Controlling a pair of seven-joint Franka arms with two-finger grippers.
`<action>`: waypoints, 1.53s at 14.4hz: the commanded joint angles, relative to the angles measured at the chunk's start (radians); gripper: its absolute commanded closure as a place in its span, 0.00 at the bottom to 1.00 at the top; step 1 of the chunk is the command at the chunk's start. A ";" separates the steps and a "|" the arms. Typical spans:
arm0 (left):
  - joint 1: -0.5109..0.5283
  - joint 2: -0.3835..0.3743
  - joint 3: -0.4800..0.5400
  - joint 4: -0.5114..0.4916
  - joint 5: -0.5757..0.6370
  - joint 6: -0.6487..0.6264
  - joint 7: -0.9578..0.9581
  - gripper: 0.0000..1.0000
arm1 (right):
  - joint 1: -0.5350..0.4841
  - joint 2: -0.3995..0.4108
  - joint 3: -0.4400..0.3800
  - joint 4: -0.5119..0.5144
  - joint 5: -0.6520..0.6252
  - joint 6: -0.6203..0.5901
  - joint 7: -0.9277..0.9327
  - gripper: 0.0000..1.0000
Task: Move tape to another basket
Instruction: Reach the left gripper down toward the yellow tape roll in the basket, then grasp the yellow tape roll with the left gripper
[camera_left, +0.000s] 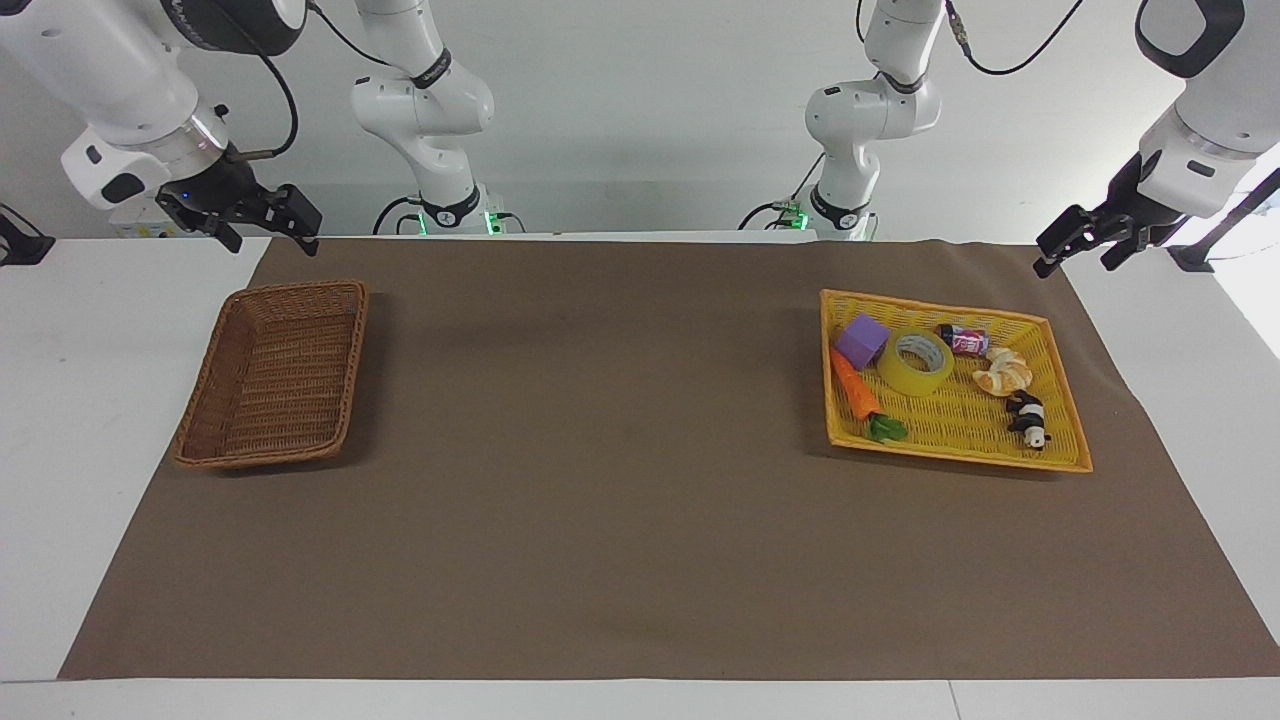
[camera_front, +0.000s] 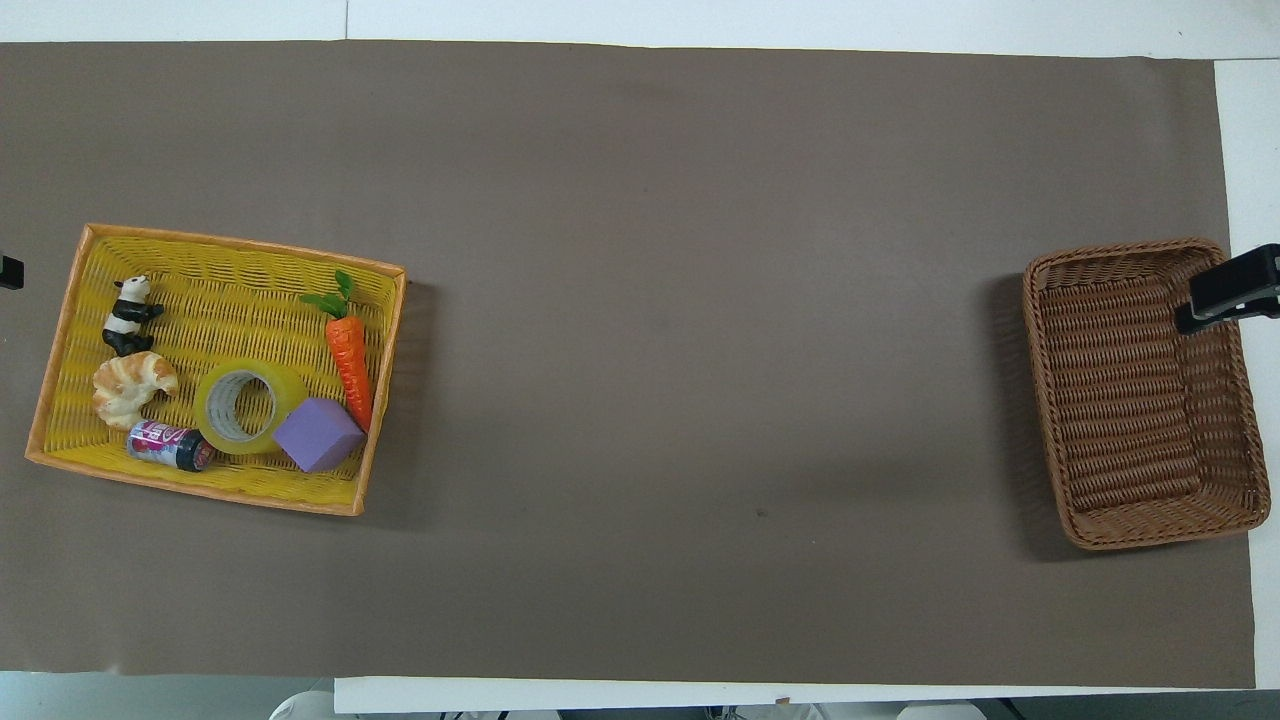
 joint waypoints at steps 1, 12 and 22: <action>-0.006 -0.040 0.005 -0.055 0.009 0.005 0.012 0.00 | -0.004 -0.023 0.004 -0.029 -0.008 0.012 -0.020 0.01; 0.008 -0.221 0.006 -0.474 0.009 0.323 0.012 0.00 | -0.002 -0.023 0.004 -0.029 -0.008 0.012 -0.020 0.01; 0.020 -0.155 0.006 -0.846 0.009 0.767 0.009 0.00 | -0.002 -0.024 0.004 -0.029 -0.008 0.012 -0.020 0.01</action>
